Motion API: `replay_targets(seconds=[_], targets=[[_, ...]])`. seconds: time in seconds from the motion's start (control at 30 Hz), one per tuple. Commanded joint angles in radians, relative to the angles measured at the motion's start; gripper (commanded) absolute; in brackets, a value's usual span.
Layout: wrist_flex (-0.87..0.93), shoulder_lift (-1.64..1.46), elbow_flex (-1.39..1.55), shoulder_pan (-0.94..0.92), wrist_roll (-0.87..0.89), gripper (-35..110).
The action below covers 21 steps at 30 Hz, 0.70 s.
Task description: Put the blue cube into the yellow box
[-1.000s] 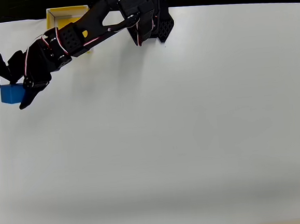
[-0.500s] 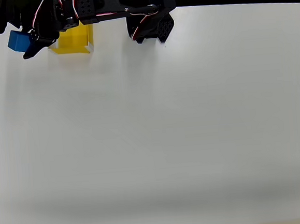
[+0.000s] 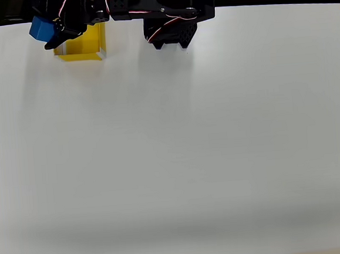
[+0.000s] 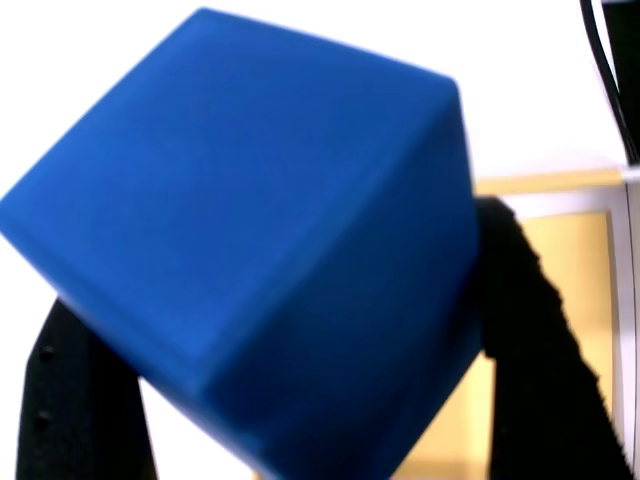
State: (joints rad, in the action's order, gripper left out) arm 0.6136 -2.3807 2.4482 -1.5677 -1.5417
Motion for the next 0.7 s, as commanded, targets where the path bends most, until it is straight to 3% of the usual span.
replay_targets(seconds=[0.0, 0.47, 0.67], targets=[[-0.044, -0.15, 0.049, -0.04, -0.014, 18], [-0.072, -0.426, 0.341, -0.067, -0.011, 19], [-0.075, -0.445, 0.347, -0.086, -0.023, 34]])
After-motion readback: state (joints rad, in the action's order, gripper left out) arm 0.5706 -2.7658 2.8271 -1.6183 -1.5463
